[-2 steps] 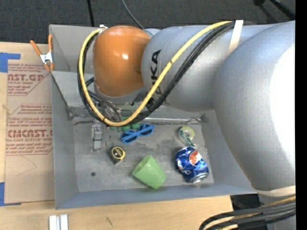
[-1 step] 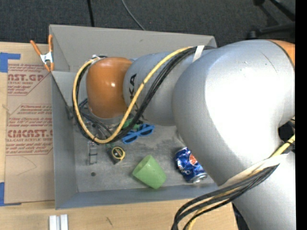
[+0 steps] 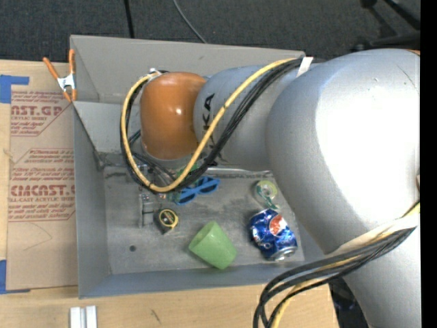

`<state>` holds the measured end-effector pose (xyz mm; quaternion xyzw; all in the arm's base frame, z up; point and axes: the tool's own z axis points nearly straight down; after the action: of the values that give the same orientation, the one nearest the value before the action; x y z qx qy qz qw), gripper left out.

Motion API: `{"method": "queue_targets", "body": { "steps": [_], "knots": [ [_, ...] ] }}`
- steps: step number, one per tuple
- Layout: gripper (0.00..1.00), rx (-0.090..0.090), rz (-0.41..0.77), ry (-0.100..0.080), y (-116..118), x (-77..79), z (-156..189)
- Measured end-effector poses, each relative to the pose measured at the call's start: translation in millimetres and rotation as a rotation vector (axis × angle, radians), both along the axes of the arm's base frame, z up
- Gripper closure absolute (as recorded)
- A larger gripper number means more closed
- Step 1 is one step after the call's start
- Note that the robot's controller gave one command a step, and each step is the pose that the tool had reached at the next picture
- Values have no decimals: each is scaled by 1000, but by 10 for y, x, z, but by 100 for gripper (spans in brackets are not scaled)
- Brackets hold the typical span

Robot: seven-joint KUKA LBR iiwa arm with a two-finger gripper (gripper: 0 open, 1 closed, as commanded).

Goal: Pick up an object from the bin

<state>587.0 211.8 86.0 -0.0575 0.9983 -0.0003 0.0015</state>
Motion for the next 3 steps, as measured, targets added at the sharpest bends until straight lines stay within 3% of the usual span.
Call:
{"method": "queue_targets", "body": {
  "steps": [1,2,3],
  "knots": [
    [0,4,38,-7,87,-214,1021],
    [0,0,-203,2,-227,28,718],
    [0,1,667,3,-83,-427,641]
  ]
}}
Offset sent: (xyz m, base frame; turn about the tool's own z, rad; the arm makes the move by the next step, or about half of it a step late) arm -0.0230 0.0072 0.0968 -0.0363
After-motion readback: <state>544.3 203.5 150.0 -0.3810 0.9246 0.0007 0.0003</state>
